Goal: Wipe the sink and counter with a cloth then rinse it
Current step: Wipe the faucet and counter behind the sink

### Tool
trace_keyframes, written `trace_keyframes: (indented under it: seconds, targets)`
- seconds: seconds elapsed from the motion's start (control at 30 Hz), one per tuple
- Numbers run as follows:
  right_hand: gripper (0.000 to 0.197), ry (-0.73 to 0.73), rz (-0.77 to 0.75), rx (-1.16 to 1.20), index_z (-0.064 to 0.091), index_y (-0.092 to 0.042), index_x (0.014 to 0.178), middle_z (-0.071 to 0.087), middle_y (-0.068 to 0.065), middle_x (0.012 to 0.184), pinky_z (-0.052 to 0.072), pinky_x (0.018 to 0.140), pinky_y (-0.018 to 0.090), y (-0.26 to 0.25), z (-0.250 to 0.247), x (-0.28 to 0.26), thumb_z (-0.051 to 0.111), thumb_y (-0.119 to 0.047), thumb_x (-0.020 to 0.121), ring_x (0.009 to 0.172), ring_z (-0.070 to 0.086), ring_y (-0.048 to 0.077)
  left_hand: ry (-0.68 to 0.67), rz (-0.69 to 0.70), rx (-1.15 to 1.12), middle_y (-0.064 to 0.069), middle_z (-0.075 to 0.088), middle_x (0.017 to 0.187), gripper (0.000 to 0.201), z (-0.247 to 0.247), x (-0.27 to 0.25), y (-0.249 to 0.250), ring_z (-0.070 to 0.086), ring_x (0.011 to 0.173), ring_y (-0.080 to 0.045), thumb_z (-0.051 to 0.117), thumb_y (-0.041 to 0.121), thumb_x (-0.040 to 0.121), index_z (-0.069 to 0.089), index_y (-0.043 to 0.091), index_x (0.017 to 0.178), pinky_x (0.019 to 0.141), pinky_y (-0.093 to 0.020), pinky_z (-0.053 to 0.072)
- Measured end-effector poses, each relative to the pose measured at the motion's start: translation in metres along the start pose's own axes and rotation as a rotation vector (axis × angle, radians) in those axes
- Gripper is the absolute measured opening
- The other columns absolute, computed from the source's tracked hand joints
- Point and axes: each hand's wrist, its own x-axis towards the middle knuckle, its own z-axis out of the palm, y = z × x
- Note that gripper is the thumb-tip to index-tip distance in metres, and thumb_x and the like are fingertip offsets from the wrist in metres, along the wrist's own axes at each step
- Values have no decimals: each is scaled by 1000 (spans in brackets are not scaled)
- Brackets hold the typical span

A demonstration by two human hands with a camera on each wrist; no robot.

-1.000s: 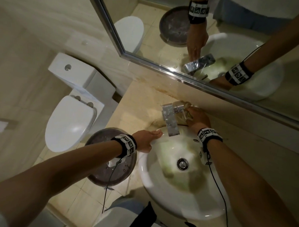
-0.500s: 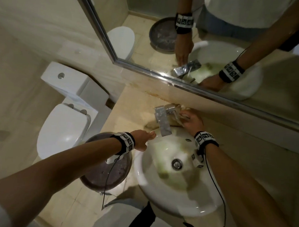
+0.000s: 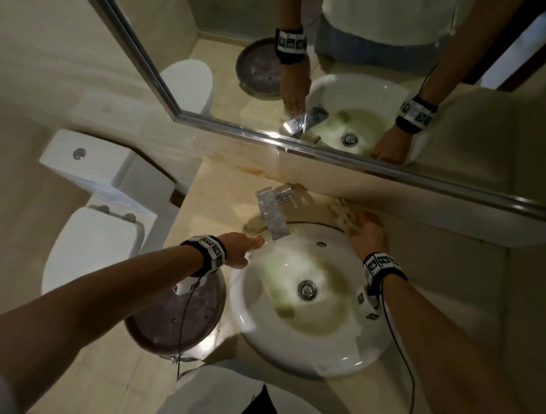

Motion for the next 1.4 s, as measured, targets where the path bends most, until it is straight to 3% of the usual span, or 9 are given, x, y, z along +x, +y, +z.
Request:
trace_keyframes:
  seconds: [0.13,0.37,0.53,0.7,0.83,0.93,1.1,1.23,1.4]
  targets:
    - [54,-10,-144,-110,43,-37,147,61,8,132,55,91,40,6,20,26,54,-45,95,111,63,33,-2,38,21,-16,57,134,84,1,3,-4,55,118,-35,59,22,87,15,25,158,98,-40,46]
    - [50,-229,-213,-279,44,-34,146,51,5,148,47,99,40,-49,10,43,51,-42,97,125,55,33,-14,65,-10,-16,59,130,83,0,9,-13,56,114,-35,59,20,87,15,27,157,94,-37,46]
    - [32,-288,-229,-309,57,-29,100,67,5,104,54,81,38,-80,23,55,47,-57,89,90,66,33,-7,81,-45,-4,44,152,84,5,10,-18,55,119,-31,58,18,87,15,29,158,101,-37,45]
    - [30,-260,-247,-347,63,-27,101,67,0,98,44,73,33,-119,41,63,47,-50,91,77,59,26,-10,102,-83,-1,38,156,84,4,10,-23,57,117,-30,58,19,86,15,31,157,102,-37,45]
    - [47,-309,-301,-273,55,-43,122,68,-5,116,53,83,34,-129,55,72,74,-35,80,101,66,30,-24,126,-103,-4,45,151,88,9,14,-27,61,107,-30,56,18,81,14,33,156,95,-40,50]
    - [40,-252,-380,-281,63,-39,116,72,-1,112,54,84,33,-140,57,78,76,-40,79,99,68,31,0,143,-106,-1,40,155,88,12,18,-30,61,111,-30,54,19,79,13,34,156,97,-41,50]
    - [43,-211,-480,-228,64,-35,126,71,6,117,55,87,40,-142,55,72,74,-38,84,104,68,35,24,141,-95,6,27,161,87,17,22,-32,61,110,-30,53,14,81,13,32,156,96,-39,50]
    - [35,-257,-363,-164,65,-35,121,71,4,116,50,84,33,-143,57,71,72,-37,86,103,67,32,22,145,-90,9,21,163,85,15,20,-30,58,117,-29,52,14,83,14,31,157,100,-40,48]
    - [35,-353,-190,-43,60,-37,129,67,5,120,43,82,30,-131,42,59,62,-29,95,101,63,30,22,166,-86,-2,41,154,86,20,27,-36,58,119,-32,50,23,76,15,36,153,100,-42,49]
